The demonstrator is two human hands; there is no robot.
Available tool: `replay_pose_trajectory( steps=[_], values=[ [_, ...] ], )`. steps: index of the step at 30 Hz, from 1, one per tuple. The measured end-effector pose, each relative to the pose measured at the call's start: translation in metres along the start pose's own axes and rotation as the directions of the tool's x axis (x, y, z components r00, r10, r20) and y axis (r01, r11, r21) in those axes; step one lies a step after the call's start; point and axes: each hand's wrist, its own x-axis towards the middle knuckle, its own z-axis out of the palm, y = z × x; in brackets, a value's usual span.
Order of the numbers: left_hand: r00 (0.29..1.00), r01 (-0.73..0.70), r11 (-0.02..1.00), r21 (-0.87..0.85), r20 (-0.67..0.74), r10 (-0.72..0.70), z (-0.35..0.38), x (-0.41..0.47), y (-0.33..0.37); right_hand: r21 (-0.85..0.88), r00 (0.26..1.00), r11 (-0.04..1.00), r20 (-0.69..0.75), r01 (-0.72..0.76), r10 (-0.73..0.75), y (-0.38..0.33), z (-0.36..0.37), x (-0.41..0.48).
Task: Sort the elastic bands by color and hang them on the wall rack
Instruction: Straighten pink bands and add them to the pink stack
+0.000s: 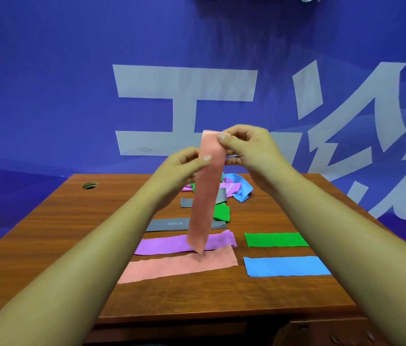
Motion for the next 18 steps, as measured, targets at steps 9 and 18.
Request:
replay_pose_trajectory(
  steps=[9, 18],
  values=[
    [0.993, 0.085, 0.996, -0.032, 0.083, -0.083, 0.008, -0.020, -0.030, -0.176, 0.995, 0.984, 0.078, -0.042, 0.057, -0.011, 0.002, 0.003],
    [0.870, 0.391, 0.920, 0.040, 0.310, -0.383, -0.010, -0.058, -0.082, 0.107, 0.975, 0.979, -0.123, -0.173, 0.186, 0.002, -0.009, 0.020]
  ],
)
